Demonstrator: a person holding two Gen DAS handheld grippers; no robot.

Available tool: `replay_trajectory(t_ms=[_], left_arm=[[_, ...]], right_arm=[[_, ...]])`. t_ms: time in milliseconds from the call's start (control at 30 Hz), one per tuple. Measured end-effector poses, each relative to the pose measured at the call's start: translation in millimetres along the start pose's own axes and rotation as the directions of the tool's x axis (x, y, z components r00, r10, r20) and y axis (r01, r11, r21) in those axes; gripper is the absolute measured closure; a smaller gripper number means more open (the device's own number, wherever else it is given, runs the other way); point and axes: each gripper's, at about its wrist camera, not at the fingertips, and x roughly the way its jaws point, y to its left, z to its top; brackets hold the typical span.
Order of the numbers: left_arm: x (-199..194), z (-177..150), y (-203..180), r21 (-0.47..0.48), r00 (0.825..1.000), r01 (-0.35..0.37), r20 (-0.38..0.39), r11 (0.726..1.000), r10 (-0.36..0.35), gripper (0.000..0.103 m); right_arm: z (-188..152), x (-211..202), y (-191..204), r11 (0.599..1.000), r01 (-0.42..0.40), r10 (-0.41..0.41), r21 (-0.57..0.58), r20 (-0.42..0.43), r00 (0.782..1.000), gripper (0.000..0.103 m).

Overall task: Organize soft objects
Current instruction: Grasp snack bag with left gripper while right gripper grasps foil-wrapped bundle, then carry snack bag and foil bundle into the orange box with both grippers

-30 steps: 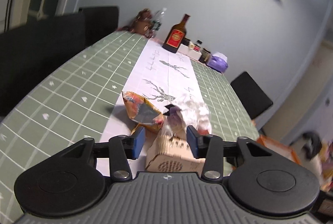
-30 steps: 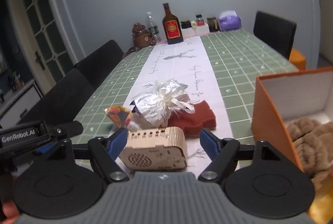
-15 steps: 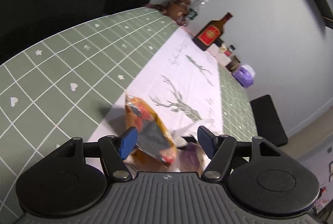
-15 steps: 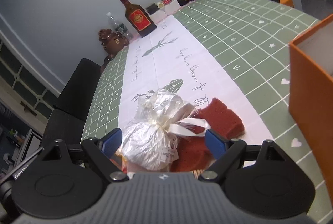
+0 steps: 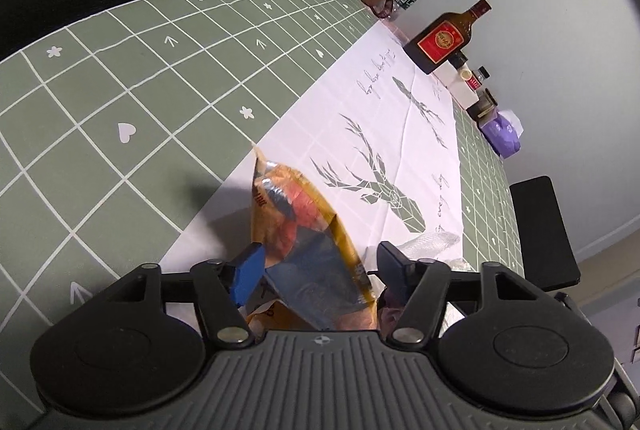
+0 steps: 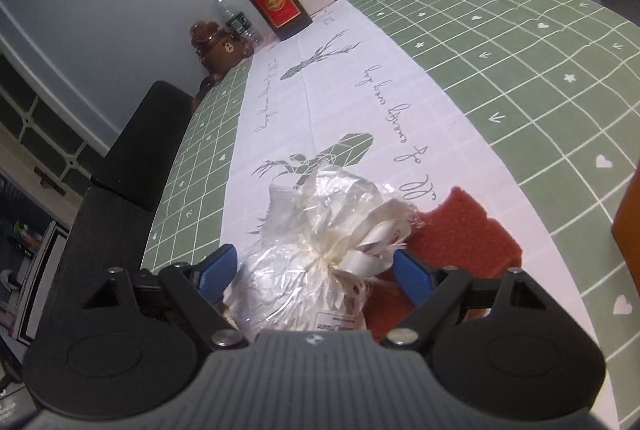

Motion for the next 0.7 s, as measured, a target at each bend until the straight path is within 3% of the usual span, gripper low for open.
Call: replay_trajectory(t_ms=[133,167,267,500,700], left_arm=[[1.2,-2.7,-1.7,0.043,1.0,-0.006,0.006,0.999,0.006,0.05],[1.2,-2.8,-2.3,0.055,1.0,-0.015,0.008,0.998,0.015,0.063],[0.6,-3.2,-1.5,0.072,1.0,0.0,0.012,0.997,-0.001,0.068],[-5.6,-4.3,-1.3,0.073,0.999,0.018,0.034,0.997,-0.021,0.075],[-32.2,0.6,-9.2,0.1,0.992,0.057,0.105,0.993,-0.067,0.075]], right_arm=[[-2.8,10.5,-3.1,0.999,-0.044,0.045,0.009,-0.057,0.997,0.046],[-4.3,12.5,-4.6,0.999,-0.051,0.052,0.017,-0.068,0.996,0.05],[-6.7,11.2,-2.8,0.999,-0.043,0.042,-0.012,-0.051,0.998,0.056],[-6.6,-4.1,6.7,0.996,-0.045,0.045,-0.083,0.003,0.999,0.059],[-2.9,-24.7,14.0,0.99,-0.073,0.078,-0.122,0.034,0.996,0.058]])
